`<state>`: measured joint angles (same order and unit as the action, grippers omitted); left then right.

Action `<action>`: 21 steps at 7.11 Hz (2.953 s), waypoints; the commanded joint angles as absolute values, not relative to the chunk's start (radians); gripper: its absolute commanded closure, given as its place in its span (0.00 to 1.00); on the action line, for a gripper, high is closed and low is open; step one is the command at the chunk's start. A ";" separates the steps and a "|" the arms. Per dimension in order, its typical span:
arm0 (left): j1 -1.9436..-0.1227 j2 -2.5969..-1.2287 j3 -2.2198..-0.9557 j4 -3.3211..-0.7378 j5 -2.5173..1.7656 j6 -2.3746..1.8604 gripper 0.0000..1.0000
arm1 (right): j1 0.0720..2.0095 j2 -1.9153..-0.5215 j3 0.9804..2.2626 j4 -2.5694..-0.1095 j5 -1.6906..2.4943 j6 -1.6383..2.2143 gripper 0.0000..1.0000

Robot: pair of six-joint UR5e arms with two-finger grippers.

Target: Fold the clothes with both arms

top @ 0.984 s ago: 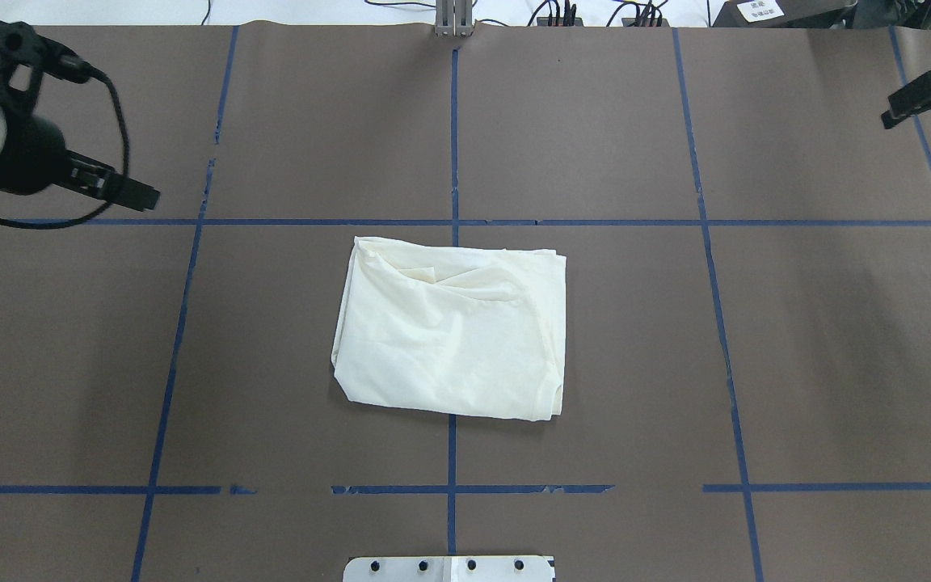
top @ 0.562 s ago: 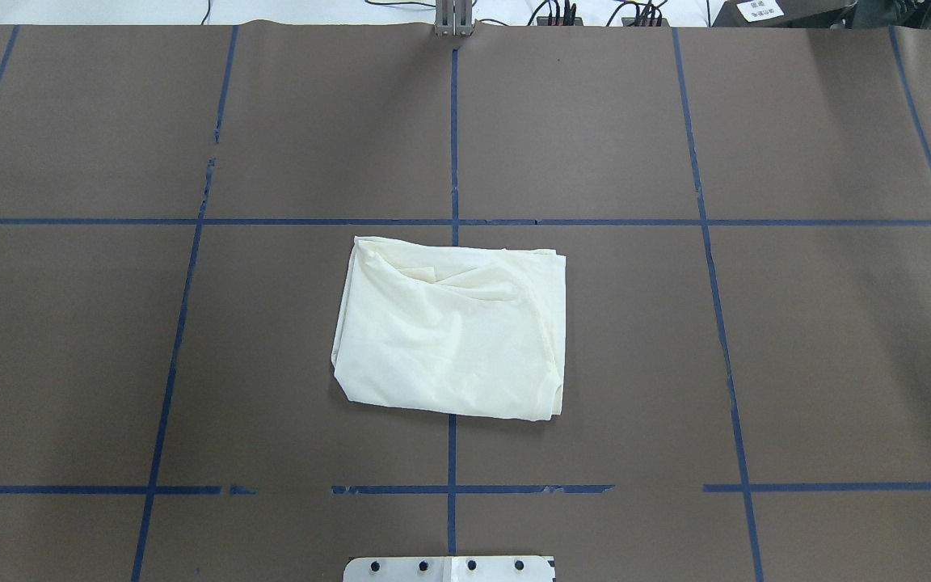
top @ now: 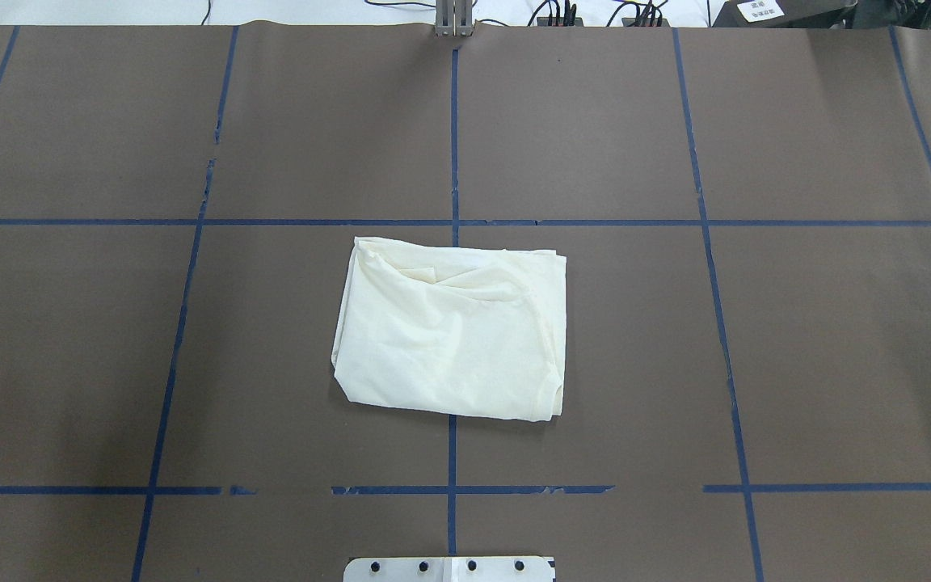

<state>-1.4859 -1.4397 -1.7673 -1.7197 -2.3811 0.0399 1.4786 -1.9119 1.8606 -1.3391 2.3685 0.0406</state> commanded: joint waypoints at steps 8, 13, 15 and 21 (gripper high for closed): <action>-1.489 -1.402 -1.727 -1.695 -2.382 0.069 0.00 | 1.485 -1.890 1.845 -1.447 2.240 0.068 0.00; -1.491 -1.391 -1.773 -1.611 -2.382 0.152 0.00 | 1.485 -1.885 1.864 -1.442 2.247 0.069 0.00; -1.491 -1.400 -1.773 -1.614 -2.382 0.153 0.00 | 1.485 -1.879 1.868 -1.443 2.246 0.068 0.00; -1.491 -1.402 -1.775 -1.615 -2.382 0.155 0.00 | 1.482 -1.878 1.868 -1.442 2.247 0.067 0.00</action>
<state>-1.4911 -1.4020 -1.7748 -1.6153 -2.3824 0.1549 1.4820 -1.8777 1.8684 -1.4420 2.2460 0.0675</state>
